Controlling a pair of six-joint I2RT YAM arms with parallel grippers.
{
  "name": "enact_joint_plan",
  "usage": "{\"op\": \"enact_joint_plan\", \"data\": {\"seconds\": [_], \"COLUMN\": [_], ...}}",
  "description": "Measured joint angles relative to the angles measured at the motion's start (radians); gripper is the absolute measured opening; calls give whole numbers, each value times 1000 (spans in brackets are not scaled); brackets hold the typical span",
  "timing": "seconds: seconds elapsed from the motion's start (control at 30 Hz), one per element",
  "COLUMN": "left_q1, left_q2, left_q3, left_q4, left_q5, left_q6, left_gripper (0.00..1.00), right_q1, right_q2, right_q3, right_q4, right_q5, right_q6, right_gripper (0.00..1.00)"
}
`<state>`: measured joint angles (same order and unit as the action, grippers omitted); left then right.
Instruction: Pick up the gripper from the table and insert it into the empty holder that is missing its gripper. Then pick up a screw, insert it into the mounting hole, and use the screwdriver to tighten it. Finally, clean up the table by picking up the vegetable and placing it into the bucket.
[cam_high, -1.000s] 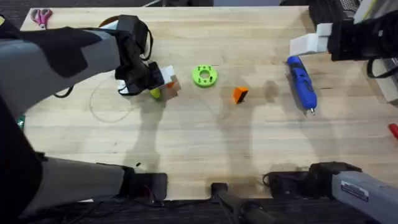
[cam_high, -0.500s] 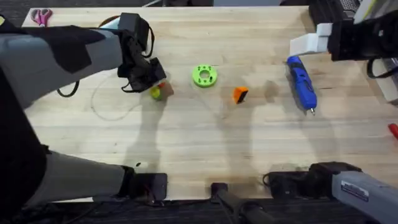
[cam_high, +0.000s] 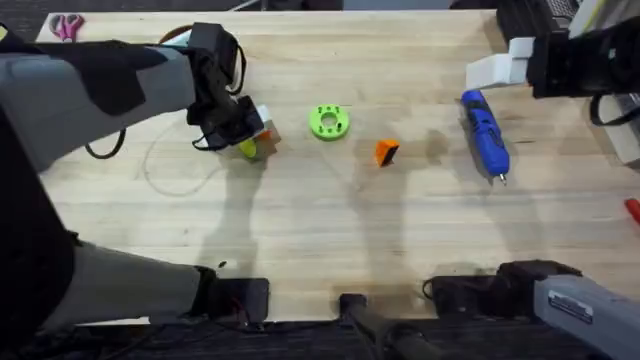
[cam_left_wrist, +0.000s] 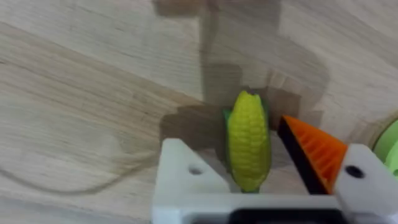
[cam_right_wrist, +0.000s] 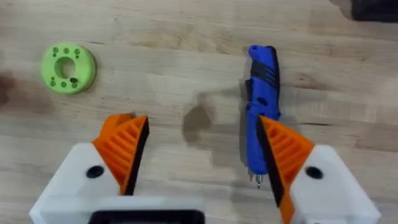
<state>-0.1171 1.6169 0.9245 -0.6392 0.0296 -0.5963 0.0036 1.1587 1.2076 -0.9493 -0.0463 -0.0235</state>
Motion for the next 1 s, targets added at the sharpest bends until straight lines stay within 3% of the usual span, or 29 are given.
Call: {"op": "enact_joint_plan", "data": {"seconds": [0.1,0.3,0.47,0.73,1.0], "left_q1": [0,0,-1,-2,-2], "left_q2": [-2,-73,-233,-529,-746], "left_q3": [0,8,63,124,124], "left_q4": [-24,-115,-168,-199,-211], "left_q5": [-1,18,66,132,163], "left_q6": [0,25,92,124,125], "left_gripper": [724,765,768,980,985], "right_q1": [0,0,0,0,0], "right_q2": [0,0,0,0,0], "right_q3": [0,0,0,0,0], "right_q4": [0,0,0,0,0], "right_q5": [0,0,0,0,0], "right_q6": [0,0,0,0,0], "right_gripper": [994,993,994,994,994]}}
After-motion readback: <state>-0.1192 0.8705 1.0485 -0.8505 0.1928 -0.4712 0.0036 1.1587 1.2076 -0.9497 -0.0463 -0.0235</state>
